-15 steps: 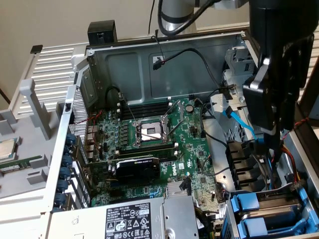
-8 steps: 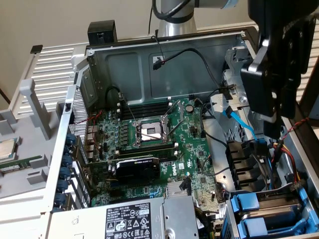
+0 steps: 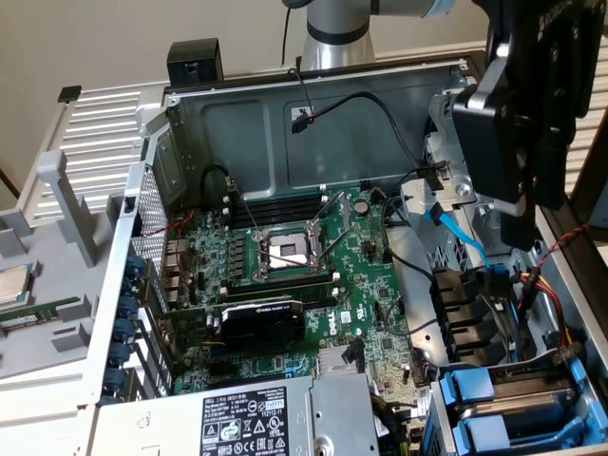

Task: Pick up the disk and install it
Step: 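Insert the first disk wire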

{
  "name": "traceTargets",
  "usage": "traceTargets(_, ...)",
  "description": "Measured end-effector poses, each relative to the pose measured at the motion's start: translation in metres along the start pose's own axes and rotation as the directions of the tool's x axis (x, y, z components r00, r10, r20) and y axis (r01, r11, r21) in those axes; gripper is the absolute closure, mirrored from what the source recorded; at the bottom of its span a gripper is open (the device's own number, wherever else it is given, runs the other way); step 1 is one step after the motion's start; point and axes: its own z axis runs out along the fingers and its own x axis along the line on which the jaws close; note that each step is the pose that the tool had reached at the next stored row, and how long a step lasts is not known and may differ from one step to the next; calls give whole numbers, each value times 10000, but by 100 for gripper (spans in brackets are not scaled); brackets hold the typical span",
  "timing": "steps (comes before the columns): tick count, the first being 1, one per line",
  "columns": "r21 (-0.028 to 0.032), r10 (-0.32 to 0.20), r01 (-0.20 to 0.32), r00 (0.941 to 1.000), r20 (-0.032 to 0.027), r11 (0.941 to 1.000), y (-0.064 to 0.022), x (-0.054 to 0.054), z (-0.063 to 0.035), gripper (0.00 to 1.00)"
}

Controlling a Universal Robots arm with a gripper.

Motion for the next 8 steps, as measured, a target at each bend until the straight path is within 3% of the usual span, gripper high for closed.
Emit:
traceTargets(5, -132, 49, -47, 9999, 146, 9999, 8, 49, -3, 51)
traceTargets(6, -175, 59, -56, 9998, 177, 9998, 4, 53, -2, 51)
traceTargets(8, -338, 104, -94, 9995, 293, 9994, -14, 64, -8, 51)
